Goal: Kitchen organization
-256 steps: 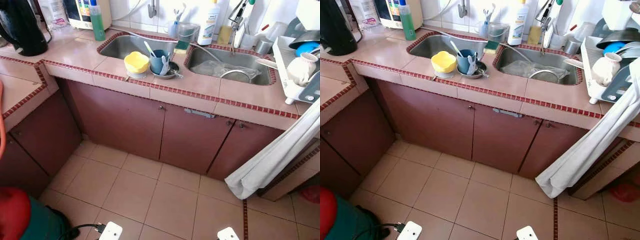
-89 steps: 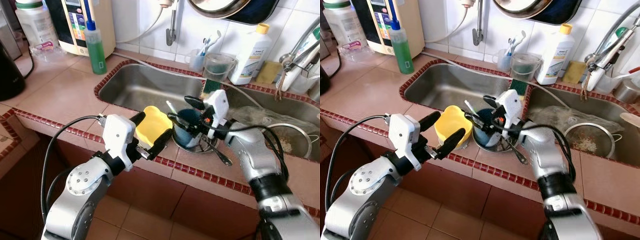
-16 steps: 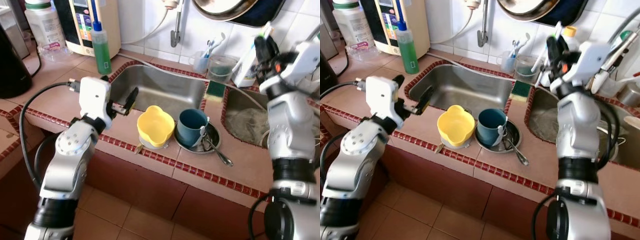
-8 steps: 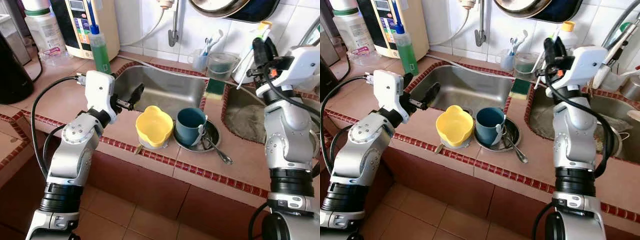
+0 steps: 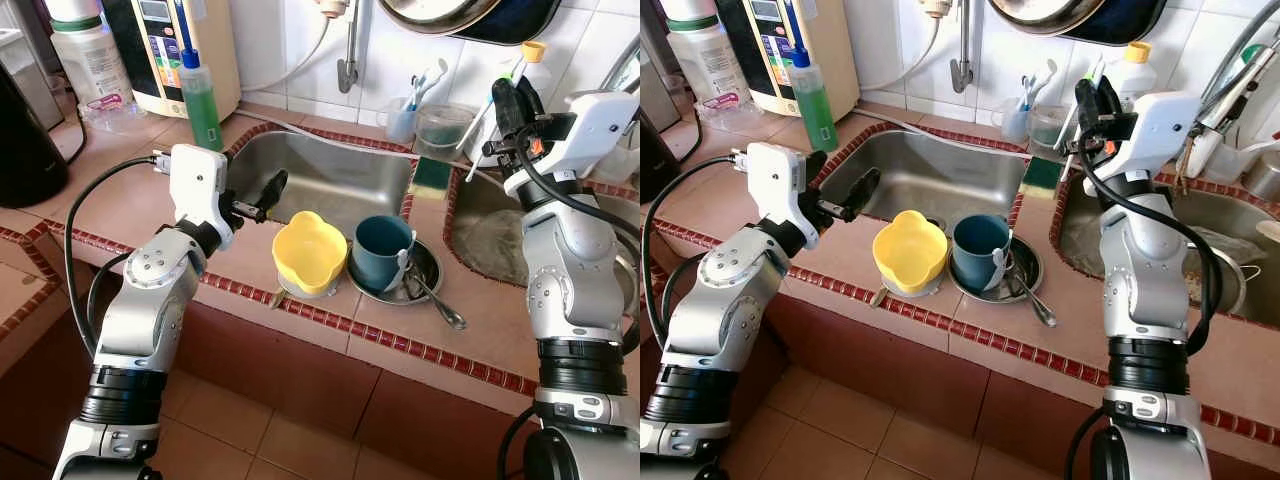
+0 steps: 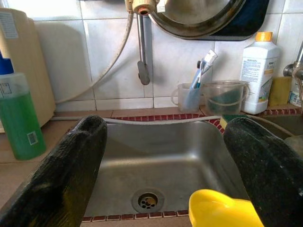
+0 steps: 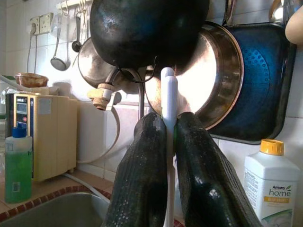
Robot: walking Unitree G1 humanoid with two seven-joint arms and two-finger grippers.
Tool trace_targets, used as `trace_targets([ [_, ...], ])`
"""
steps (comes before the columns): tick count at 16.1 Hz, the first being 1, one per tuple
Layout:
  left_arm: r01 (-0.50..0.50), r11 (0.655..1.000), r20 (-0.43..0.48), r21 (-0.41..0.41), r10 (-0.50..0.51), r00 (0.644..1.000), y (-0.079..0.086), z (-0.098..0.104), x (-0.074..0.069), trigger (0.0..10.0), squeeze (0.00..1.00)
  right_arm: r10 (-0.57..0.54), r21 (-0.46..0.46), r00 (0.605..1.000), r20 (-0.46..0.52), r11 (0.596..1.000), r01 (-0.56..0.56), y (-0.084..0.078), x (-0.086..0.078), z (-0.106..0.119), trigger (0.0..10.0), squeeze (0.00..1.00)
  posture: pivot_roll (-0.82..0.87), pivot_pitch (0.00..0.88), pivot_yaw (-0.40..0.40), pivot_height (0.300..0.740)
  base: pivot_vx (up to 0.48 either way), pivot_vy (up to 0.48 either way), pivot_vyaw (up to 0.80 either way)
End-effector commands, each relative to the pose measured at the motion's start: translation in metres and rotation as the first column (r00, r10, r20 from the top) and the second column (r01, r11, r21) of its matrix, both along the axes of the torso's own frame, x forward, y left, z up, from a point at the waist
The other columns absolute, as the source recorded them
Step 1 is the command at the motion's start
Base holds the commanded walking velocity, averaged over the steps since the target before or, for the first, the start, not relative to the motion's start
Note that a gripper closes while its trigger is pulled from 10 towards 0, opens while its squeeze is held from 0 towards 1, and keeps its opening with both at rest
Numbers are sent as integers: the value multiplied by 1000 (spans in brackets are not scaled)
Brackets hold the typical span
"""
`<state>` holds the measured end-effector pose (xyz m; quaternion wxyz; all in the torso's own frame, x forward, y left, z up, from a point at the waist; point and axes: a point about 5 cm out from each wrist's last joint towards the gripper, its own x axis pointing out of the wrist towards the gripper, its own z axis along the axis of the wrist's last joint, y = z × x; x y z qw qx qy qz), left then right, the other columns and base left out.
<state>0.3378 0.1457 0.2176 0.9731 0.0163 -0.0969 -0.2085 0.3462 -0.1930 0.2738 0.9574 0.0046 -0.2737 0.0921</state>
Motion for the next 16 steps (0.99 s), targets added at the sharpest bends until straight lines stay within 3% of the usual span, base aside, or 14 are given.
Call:
trace_targets([
  [1, 1, 1000, 6, -2, -1, 1000, 2, 4, 0, 10000, 0, 2, -6, 1000, 15, 1000, -2, -1, -3, 5, 10000, 0, -103, 31, 29, 740, 0, 334, 0],
  [10, 16, 1000, 7, -6, -16, 1000, 0, 3, -2, 10000, 0, -5, -5, 1000, 5, 1000, 6, -2, -4, 3, 10000, 0, -106, 37, 33, 740, 0, 412, 0],
  [16, 32, 999, 59, 28, -34, 998, -6, 7, -5, 10000, 0, -29, 2, 1000, 1, 1000, 29, -8, -3, 3, 10000, 0, -106, 34, 35, 740, 0, 0, 0],
])
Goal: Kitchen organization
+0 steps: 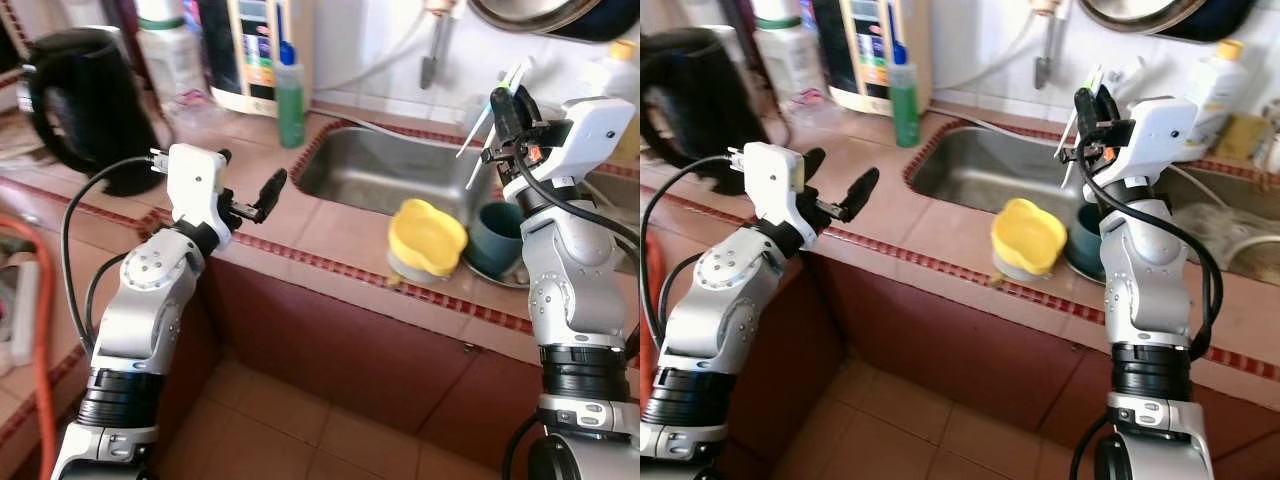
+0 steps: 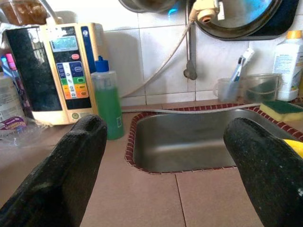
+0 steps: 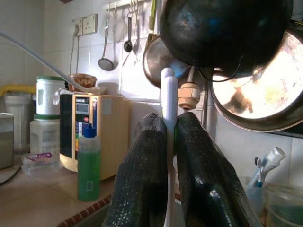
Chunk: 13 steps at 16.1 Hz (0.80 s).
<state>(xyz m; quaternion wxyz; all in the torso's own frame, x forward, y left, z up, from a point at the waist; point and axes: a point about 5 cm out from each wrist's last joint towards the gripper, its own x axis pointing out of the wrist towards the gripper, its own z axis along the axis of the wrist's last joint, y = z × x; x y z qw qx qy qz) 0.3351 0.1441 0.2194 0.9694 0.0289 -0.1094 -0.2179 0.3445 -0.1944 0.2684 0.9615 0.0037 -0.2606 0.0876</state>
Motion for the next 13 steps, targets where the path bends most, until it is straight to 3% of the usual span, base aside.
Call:
trace_targets([
  [1, 15, 1000, 33, 12, -15, 999, -4, 6, -2, 10000, 0, -21, 7, 1000, 15, 1000, 21, -7, -1, 8, 10000, 0, -106, 33, 36, 740, 0, 0, 0],
  [13, 16, 1000, 52, -16, -16, 999, -4, 10, 3, 10000, 0, -9, 14, 999, 35, 1000, 9, -7, 0, 13, 10000, 0, -118, 0, 39, 740, 0, 0, -756],
])
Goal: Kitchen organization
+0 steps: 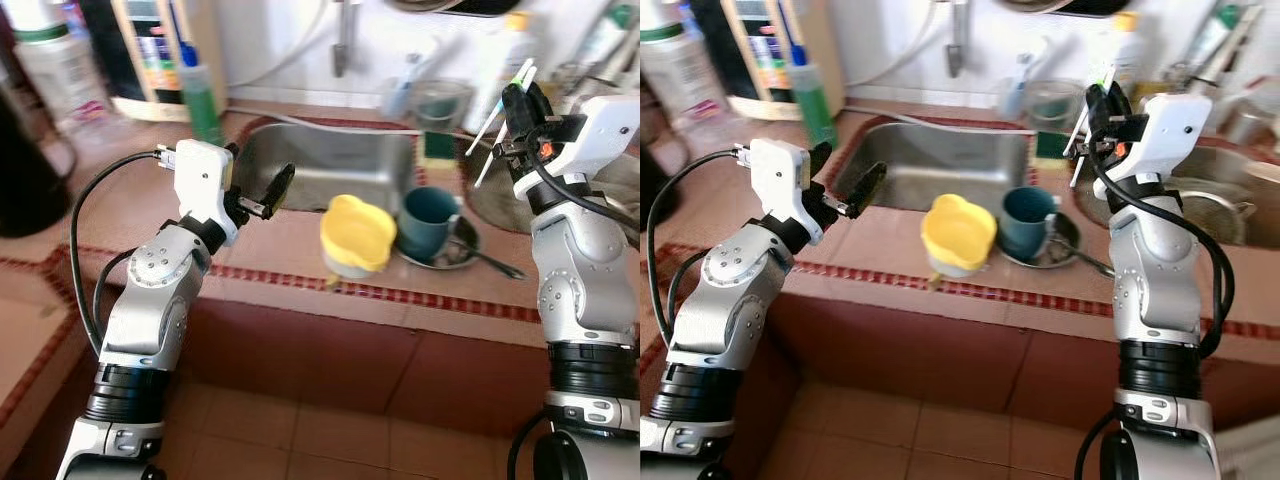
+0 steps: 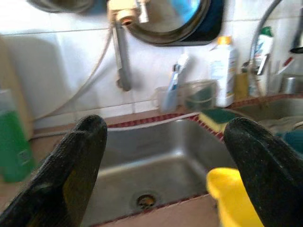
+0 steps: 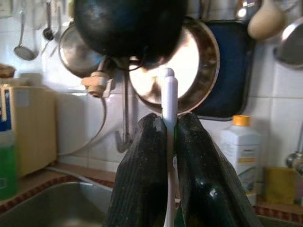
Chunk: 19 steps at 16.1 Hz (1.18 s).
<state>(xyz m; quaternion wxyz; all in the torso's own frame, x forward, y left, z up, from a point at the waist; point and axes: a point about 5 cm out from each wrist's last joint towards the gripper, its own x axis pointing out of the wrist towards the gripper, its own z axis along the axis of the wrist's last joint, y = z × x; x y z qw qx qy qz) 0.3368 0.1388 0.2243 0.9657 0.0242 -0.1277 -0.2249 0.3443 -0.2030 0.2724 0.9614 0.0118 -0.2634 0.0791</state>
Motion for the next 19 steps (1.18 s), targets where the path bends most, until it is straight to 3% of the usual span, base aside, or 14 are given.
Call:
trace_targets([
  [1, 1, 1000, 20, -8, -1, 1000, 2, 6, 1, 10000, 0, 10, 9, 999, 52, 1000, -10, 1, -2, 12, 10000, 0, -118, 0, 39, 740, 247, 0, 0],
  [12, 26, 999, 29, -27, -25, 999, -2, 4, 0, 10000, 0, 16, -25, 997, 72, 1000, -14, -1, 0, 16, 10000, 0, -125, 0, 23, 740, 357, 0, 0],
  [14, 39, 998, 31, -43, -38, 999, -4, 4, -1, 10000, 0, 12, -34, 998, 68, 999, -10, -2, 1, 16, 10000, 0, -127, 0, 21, 740, 0, 0, 0],
  [17, 53, 997, 30, -62, -51, 998, -6, 6, -2, 10000, 0, -37, -16, 999, 23, 999, 38, -9, 5, 16, 10000, 0, -130, 0, 19, 740, 0, 0, 0],
  [19, 71, 995, 15, -73, -70, 997, -8, 5, -2, 10000, 0, -104, 37, 993, -60, 994, 106, -22, 13, 14, 10000, 0, -132, 0, 19, 740, 0, 0, 0],
])
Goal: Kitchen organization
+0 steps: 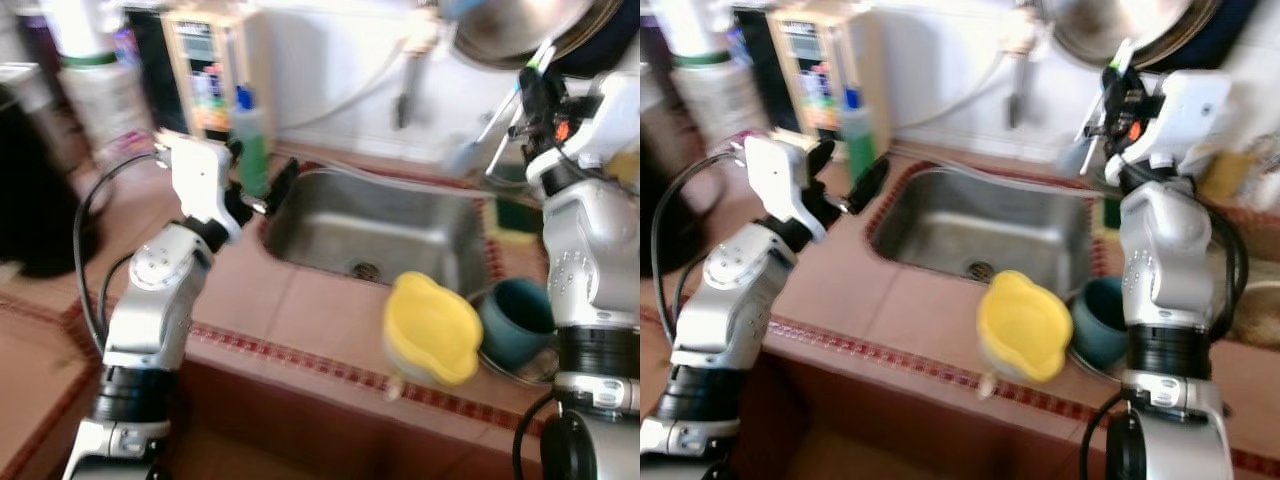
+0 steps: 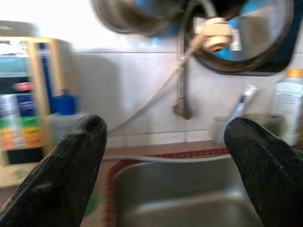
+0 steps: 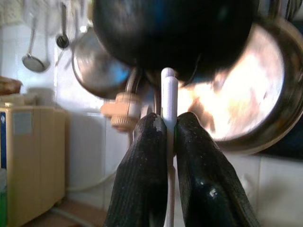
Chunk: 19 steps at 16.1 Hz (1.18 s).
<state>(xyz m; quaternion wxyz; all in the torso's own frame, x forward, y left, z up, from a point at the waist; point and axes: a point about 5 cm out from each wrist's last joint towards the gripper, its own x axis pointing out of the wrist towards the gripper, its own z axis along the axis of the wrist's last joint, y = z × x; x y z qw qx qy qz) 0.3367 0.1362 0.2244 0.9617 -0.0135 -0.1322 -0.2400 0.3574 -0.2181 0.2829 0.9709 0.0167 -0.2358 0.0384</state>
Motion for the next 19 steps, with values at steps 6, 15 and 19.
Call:
trace_targets([
  [6, 123, 989, -57, 80, -118, 991, -35, 0, -11, 10000, 0, -177, 74, 961, -214, 978, 197, -64, 13, -7, 10000, 0, -137, 28, 28, 740, 0, 0, 0],
  [15, 334, 934, -145, 125, -315, 938, -73, 6, -47, 10000, 0, 18, 44, 948, -317, 999, -4, -64, 24, -23, 10000, 0, -128, 174, 65, 740, 0, 0, 0],
  [19, 354, 928, -166, 118, -334, 928, -76, 12, -55, 10000, 0, 199, 92, 906, -374, 980, -177, -40, 34, -35, 10000, 0, -117, 200, 64, 740, 0, 0, 0],
])
